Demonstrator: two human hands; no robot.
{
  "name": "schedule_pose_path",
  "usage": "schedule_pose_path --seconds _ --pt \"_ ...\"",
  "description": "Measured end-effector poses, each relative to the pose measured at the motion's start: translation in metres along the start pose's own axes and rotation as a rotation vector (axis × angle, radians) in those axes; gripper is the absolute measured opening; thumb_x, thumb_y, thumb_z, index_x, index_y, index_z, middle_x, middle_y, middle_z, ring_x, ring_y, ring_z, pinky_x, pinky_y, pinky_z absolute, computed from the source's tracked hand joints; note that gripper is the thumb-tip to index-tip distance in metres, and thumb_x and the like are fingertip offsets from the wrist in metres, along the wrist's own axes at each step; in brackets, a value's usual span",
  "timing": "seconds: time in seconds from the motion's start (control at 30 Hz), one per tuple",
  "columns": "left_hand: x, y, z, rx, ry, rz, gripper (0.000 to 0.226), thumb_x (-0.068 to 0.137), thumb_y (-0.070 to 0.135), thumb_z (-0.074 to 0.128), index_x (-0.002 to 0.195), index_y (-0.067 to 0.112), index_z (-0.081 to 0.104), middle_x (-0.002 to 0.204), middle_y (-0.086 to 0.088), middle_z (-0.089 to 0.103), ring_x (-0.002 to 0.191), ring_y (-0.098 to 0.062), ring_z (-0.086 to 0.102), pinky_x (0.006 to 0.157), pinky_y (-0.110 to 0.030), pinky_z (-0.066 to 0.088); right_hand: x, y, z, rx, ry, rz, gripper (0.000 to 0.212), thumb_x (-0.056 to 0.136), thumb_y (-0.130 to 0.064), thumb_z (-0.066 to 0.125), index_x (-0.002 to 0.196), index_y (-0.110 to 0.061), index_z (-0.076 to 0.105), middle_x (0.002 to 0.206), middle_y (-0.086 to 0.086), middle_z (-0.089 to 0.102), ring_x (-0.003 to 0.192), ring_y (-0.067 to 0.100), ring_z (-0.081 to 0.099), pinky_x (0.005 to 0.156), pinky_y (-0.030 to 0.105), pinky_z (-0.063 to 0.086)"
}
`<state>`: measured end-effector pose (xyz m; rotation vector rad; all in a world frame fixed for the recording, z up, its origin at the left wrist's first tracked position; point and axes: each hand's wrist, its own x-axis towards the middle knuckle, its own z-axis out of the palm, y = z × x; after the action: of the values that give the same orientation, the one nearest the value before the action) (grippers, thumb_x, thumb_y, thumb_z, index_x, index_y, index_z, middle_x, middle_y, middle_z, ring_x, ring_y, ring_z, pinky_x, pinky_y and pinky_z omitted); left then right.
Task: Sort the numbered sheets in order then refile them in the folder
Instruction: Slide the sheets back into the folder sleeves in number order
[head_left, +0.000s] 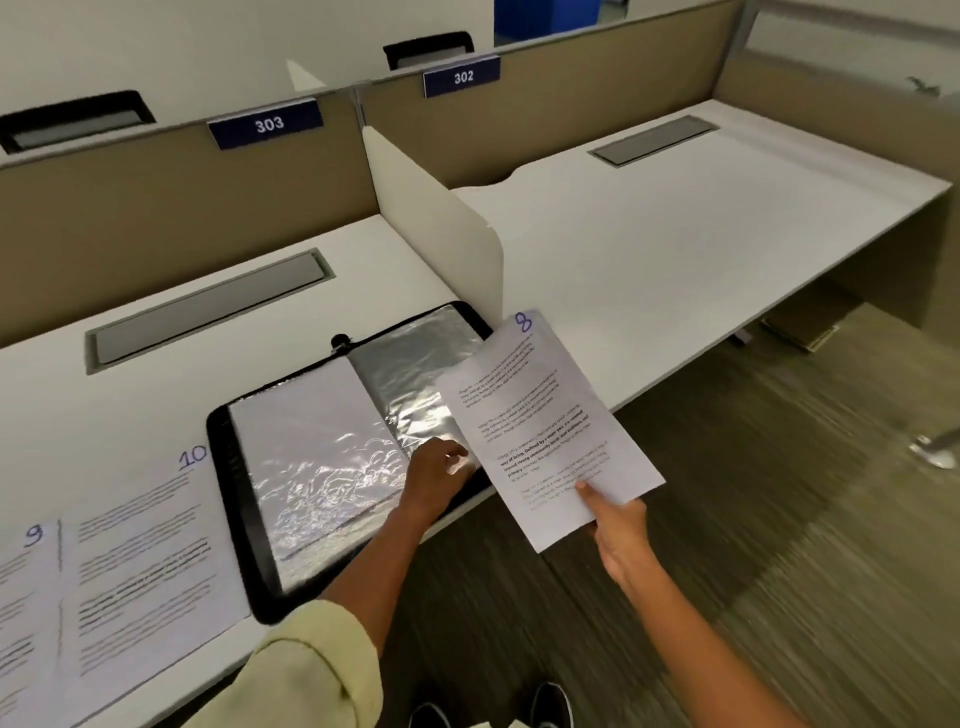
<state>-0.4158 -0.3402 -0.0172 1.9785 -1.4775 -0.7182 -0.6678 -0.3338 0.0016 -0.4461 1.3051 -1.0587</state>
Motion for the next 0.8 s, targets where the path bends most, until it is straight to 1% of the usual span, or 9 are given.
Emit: schedule_pose_path --seconds 0.07,0.13,0.2,0.23,0.3,0.37,0.5,0.63,0.8 --pt "0.006 -0.005 0.005 0.114 -0.036 0.08 0.025 0.082 0.03 0.076 0.1 0.013 0.07 0.098 -0.001 0.061 0.091 -0.016 0.055 0.075 -0.025 0.04 -0.006 0.003 -0.009 0.005 0.049 -0.006 0.036 0.086 0.0 0.071 0.115 -0.018 0.061 0.115 0.007 0.069 0.109 0.024 0.066 0.098 0.05 0.052" --pt "0.012 -0.009 0.006 0.167 -0.037 0.115 0.021 0.08 0.026 0.077 0.095 0.014 0.069 0.094 -0.003 0.058 0.089 -0.019 0.052 0.071 -0.026 0.035 -0.015 0.005 -0.018 0.018 0.079 -0.023 0.034 0.086 0.0 0.07 0.113 -0.019 0.061 0.114 0.006 0.069 0.108 0.022 0.066 0.091 0.046 0.055" --pt "0.016 -0.009 0.003 0.176 -0.04 0.125 0.017 0.079 0.024 0.077 0.091 0.014 0.07 0.09 -0.003 0.058 0.084 -0.018 0.053 0.068 -0.028 0.036 -0.024 0.007 -0.026 0.032 0.096 -0.04 0.037 0.087 0.001 0.07 0.117 -0.017 0.06 0.114 0.005 0.07 0.106 0.02 0.067 0.081 0.038 0.057" --pt "0.018 -0.009 0.001 0.171 -0.047 0.127 0.013 0.08 0.023 0.075 0.088 0.013 0.071 0.088 -0.003 0.059 0.082 -0.018 0.053 0.068 -0.029 0.039 -0.028 0.008 -0.03 0.04 0.104 -0.046 0.038 0.087 0.002 0.069 0.119 -0.016 0.06 0.113 0.005 0.07 0.106 0.019 0.067 0.08 0.036 0.057" --pt "0.019 -0.011 0.0 0.164 -0.055 0.145 0.007 0.083 0.019 0.07 0.083 0.013 0.073 0.084 -0.003 0.061 0.081 -0.017 0.055 0.068 -0.031 0.041 -0.036 0.012 -0.036 0.063 0.127 -0.05 0.038 0.087 0.003 0.069 0.117 -0.018 0.061 0.113 0.004 0.07 0.106 0.018 0.067 0.084 0.036 0.057" --pt "0.019 -0.013 -0.002 0.167 -0.053 0.16 0.013 0.087 0.014 0.064 0.077 0.011 0.073 0.08 -0.003 0.063 0.079 -0.019 0.055 0.068 -0.031 0.04 -0.042 0.014 -0.041 0.084 0.142 -0.057 0.039 0.087 0.003 0.069 0.118 -0.018 0.061 0.114 0.004 0.07 0.108 0.018 0.066 0.082 0.034 0.056" --pt "0.017 -0.01 -0.004 0.157 -0.044 0.185 0.019 0.088 0.004 0.057 0.076 -0.001 0.071 0.079 -0.015 0.067 0.077 -0.028 0.061 0.072 -0.036 0.048 -0.051 0.013 -0.045 0.133 0.149 -0.073 0.04 0.087 0.004 0.068 0.119 -0.019 0.061 0.116 0.003 0.071 0.109 0.017 0.066 0.091 0.035 0.052" --pt "0.016 -0.009 -0.008 0.055 -0.003 0.098 0.022 0.088 0.002 0.054 0.093 0.003 0.075 0.095 -0.011 0.072 0.089 -0.025 0.065 0.08 -0.03 0.046 -0.056 0.012 -0.047 0.151 0.137 -0.088 0.047 0.086 0.005 0.069 0.125 -0.018 0.059 0.118 0.004 0.071 0.112 0.017 0.065 0.098 0.038 0.05" --pt "0.015 -0.003 -0.011 -0.049 0.021 -0.042 0.013 0.078 0.0 0.06 0.076 0.01 0.068 0.075 -0.002 0.067 0.073 -0.019 0.062 0.069 -0.031 0.05 -0.06 0.013 -0.044 0.156 0.118 -0.101 0.047 0.085 0.006 0.069 0.124 -0.018 0.06 0.117 0.004 0.071 0.111 0.017 0.066 0.091 0.036 0.054"
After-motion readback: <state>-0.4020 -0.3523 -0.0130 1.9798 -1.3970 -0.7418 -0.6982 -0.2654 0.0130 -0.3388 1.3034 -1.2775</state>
